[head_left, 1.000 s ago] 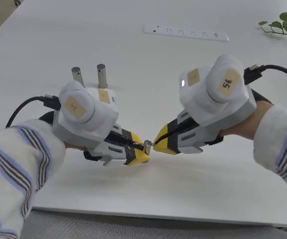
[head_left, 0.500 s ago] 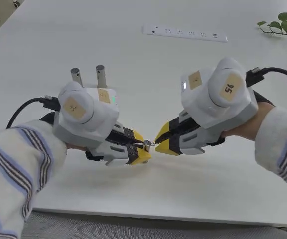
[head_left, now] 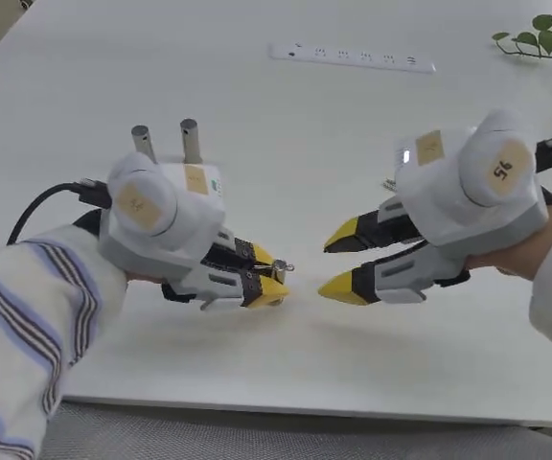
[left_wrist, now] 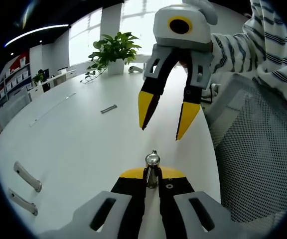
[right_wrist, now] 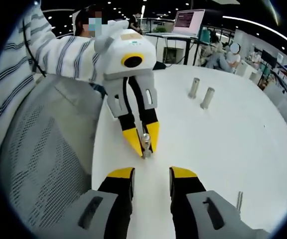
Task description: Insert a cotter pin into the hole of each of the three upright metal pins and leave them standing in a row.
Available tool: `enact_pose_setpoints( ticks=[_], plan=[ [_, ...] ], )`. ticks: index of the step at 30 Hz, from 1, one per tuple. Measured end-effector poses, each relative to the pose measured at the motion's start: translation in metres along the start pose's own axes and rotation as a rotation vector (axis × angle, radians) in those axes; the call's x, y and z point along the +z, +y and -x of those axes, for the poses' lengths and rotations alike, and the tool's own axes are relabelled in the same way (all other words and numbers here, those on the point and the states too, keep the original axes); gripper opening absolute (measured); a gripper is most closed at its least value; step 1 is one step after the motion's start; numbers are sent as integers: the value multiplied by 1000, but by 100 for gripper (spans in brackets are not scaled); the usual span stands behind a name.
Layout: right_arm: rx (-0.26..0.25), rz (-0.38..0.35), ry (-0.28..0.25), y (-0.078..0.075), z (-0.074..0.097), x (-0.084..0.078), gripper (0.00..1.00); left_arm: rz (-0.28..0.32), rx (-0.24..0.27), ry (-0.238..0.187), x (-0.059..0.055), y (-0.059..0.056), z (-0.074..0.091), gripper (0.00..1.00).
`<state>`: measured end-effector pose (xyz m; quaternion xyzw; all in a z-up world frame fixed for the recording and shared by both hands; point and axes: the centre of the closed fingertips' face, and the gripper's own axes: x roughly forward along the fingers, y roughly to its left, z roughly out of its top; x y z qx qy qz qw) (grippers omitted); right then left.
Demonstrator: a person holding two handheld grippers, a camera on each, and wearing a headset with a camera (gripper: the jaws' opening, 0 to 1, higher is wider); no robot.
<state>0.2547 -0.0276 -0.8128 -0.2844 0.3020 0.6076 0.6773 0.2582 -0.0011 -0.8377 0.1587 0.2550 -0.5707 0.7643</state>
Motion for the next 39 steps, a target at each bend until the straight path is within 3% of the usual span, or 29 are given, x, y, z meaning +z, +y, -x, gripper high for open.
enact_pose_setpoints(
  ticks=[4, 14, 16, 18, 21, 31, 39],
  plan=[
    [-17, -49, -23, 1, 4, -2, 30, 2, 10, 2, 0, 3, 0, 7],
    [-90, -160, -152, 3, 27, 7, 41, -22, 45, -2, 4, 22, 5, 6],
    [-110, -187, -199, 4, 34, 9, 42, -25, 48, -2, 6, 27, 6, 6],
    [-121, -179, -283, 5, 38, 18, 45, -33, 47, 4, 7, 32, 6, 6],
    [-141, -243, -352, 6, 46, 23, 48, -50, 39, 15, 8, 38, 7, 7],
    [-159, -328, -398, 17, 52, 17, 55, -58, 27, 15, 14, 64, 3, 7],
    [-143, -364, -405, 26, 48, 11, 64, -68, 0, 20, 13, 71, 0, 7]
  ],
)
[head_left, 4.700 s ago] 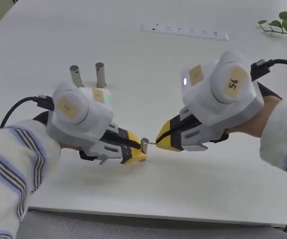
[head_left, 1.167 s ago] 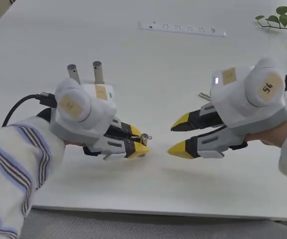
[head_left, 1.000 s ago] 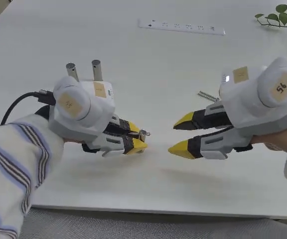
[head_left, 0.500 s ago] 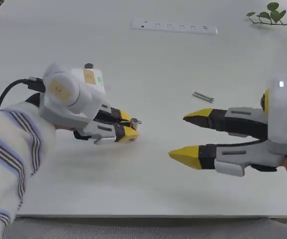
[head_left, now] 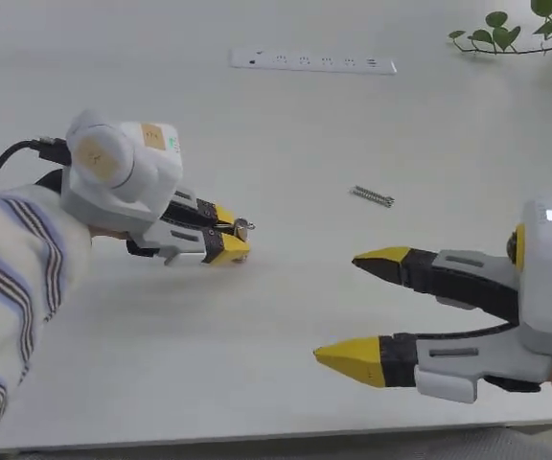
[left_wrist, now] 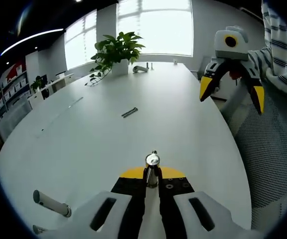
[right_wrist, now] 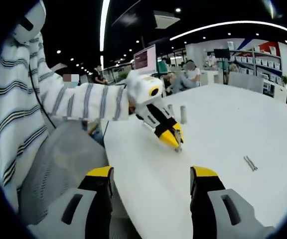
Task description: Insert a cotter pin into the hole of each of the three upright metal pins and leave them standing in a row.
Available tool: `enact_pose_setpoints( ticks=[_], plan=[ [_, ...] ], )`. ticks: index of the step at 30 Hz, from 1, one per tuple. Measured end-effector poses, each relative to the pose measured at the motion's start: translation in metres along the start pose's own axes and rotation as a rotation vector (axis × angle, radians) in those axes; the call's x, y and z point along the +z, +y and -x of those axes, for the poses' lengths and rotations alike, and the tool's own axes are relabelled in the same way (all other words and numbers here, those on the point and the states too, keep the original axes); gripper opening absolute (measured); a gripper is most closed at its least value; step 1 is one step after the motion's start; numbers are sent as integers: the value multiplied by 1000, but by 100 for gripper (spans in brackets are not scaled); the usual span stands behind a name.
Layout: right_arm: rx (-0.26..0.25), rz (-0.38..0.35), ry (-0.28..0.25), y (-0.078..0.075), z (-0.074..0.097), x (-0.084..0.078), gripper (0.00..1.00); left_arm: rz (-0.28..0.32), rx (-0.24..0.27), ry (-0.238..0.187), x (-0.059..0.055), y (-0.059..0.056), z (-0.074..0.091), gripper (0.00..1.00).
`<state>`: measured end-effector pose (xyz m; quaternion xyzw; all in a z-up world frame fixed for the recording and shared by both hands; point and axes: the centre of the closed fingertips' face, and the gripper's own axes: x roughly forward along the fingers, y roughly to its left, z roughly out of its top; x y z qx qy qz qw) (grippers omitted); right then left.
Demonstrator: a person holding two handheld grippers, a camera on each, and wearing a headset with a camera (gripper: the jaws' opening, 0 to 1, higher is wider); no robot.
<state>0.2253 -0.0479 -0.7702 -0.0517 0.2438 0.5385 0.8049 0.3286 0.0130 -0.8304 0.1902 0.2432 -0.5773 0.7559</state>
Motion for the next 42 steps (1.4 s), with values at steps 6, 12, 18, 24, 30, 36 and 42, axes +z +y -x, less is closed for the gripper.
enact_pose_setpoints(
  ticks=[6, 12, 18, 24, 30, 36, 42],
  plan=[
    [11, -96, -58, 3, 8, 3, 64, 4, -9, -4, -2, 5, 0, 7],
    [-1, -102, -51, -1, 11, -1, 65, 2, -8, 2, -5, 5, -3, 7],
    [-6, -98, -61, -2, 13, 1, 68, 24, 10, -7, -6, 9, -3, 7],
    [-29, -66, -15, -6, 16, -9, 77, 46, 14, -15, -6, 9, -3, 7],
    [-47, -82, -7, -9, 20, -14, 83, 68, 18, -18, -7, 10, -3, 8],
    [-57, -85, -7, -10, 21, -16, 84, 86, 16, 0, -13, 7, -3, 15],
    [-55, -84, 2, -10, 21, -17, 85, 114, 24, 2, -20, 4, 1, 24]
  ],
)
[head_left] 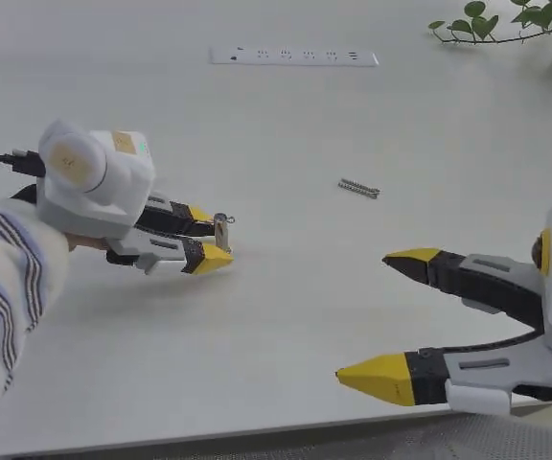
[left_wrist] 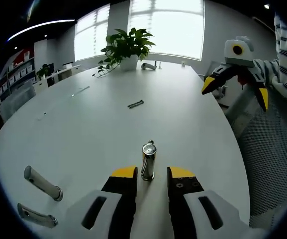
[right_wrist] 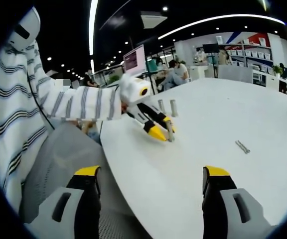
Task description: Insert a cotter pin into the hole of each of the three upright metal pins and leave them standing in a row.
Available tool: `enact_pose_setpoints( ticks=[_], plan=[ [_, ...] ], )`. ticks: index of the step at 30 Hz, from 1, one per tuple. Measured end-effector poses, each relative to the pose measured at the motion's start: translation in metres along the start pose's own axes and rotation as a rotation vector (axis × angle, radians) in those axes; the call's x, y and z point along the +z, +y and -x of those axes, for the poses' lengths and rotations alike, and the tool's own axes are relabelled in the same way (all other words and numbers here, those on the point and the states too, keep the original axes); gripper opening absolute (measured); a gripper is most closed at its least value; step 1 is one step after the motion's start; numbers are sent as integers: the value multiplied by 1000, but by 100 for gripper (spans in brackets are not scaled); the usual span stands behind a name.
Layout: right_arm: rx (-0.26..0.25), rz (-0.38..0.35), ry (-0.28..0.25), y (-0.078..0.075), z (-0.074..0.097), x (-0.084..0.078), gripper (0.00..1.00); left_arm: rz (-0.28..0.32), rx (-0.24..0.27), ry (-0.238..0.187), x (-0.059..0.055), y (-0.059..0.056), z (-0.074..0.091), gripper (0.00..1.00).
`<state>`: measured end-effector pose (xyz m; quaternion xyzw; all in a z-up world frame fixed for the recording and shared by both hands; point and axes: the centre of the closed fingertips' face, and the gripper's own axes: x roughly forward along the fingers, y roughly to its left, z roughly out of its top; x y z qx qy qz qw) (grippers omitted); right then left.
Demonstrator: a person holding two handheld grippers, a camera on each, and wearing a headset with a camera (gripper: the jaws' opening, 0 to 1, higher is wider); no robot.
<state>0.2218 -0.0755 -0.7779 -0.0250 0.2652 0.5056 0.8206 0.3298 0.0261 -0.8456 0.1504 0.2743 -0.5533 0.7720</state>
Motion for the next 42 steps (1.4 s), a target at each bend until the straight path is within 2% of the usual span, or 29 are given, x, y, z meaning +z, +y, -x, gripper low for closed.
enact_pose_setpoints(
  ticks=[5, 8, 10, 11, 15, 18, 27, 30, 34, 36, 42],
  plan=[
    [-4, -1, 6, -1, 1, -2, 87, 35, 36, 2, -9, 1, 15, 34],
    [-15, -8, -2, -4, 3, -2, 88, 66, 57, 17, -20, 2, 27, 36],
    [-23, -12, -5, -6, 3, -2, 89, 113, 86, 50, -33, 5, 36, 41],
    [-32, -14, -4, -8, 3, -2, 90, 93, 87, 44, -34, 5, 38, 42],
    [-50, -20, -6, -13, 3, -3, 95, 126, 133, 39, -44, 11, 56, 47],
    [-56, -27, -10, -14, 3, -3, 98, 150, 188, 33, -51, 21, 68, 53],
    [-60, -53, -23, -13, 1, 1, 100, 191, 271, 17, -59, 42, 88, 59],
    [-66, -43, -14, -14, 1, 0, 100, 200, 294, 28, -63, 50, 91, 60],
    [-70, -40, -3, -13, 0, -2, 100, 202, 348, 28, -65, 68, 95, 61],
    [-71, -43, -3, -12, 0, -2, 100, 212, 382, 11, -64, 80, 99, 60],
    [-83, -46, 5, -12, 0, -3, 100, 208, 440, 15, -66, 105, 103, 55]
  ],
)
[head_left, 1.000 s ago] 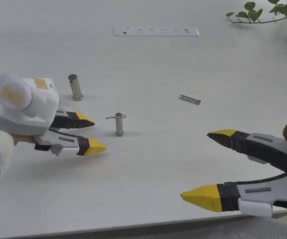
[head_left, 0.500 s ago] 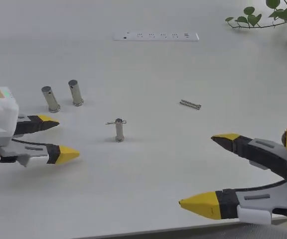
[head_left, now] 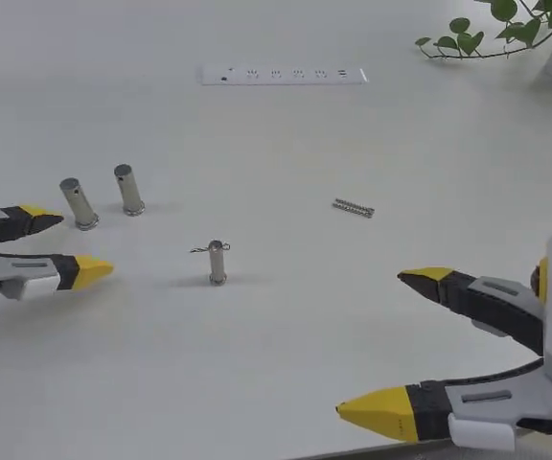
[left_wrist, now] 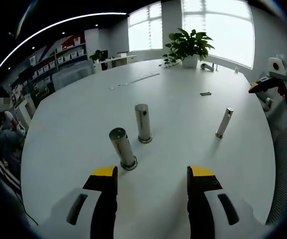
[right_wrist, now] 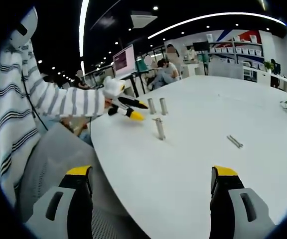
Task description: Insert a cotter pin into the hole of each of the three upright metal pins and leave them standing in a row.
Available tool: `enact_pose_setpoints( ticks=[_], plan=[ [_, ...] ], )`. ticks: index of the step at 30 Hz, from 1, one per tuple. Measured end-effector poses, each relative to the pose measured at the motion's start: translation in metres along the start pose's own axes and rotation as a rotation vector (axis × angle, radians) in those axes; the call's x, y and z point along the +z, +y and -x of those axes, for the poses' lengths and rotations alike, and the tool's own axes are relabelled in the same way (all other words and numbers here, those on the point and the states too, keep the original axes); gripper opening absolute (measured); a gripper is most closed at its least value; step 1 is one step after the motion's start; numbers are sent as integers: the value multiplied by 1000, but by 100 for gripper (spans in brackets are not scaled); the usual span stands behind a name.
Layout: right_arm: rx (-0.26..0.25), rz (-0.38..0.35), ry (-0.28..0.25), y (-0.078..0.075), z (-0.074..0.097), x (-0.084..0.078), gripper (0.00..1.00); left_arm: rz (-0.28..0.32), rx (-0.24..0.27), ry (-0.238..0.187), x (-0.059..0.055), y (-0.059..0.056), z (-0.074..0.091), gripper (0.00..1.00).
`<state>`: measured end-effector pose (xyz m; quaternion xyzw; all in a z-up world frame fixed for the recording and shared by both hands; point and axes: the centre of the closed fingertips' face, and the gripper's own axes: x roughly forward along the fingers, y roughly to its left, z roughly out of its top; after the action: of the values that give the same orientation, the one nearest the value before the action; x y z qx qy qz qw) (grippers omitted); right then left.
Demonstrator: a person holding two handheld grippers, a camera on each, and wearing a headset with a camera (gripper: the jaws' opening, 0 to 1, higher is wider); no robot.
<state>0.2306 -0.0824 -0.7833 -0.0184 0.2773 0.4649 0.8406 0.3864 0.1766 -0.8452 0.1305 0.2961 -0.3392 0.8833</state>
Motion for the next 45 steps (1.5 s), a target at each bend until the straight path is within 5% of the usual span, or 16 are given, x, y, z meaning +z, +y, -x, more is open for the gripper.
enact_pose_setpoints(
  ticks=[11, 21, 33, 36, 38, 45],
  plan=[
    [-30, -23, 2, -5, 1, -2, 98, 39, 87, -61, 15, 29, -12, 38],
    [-31, -24, 12, -7, -2, -3, 98, 26, 102, -81, 21, 32, -18, 13],
    [-32, -36, 10, -7, -4, -3, 98, 62, 122, -82, 20, 36, -18, 11],
    [-30, -35, 10, -7, -5, -3, 97, 117, 128, -74, 19, 38, -17, 10],
    [-27, -33, 11, -6, -5, -3, 97, 95, 154, -62, 18, 39, -16, 10],
    [-22, -27, 7, -5, -5, -3, 97, 59, 131, -35, 13, 30, -8, 10]
  ],
)
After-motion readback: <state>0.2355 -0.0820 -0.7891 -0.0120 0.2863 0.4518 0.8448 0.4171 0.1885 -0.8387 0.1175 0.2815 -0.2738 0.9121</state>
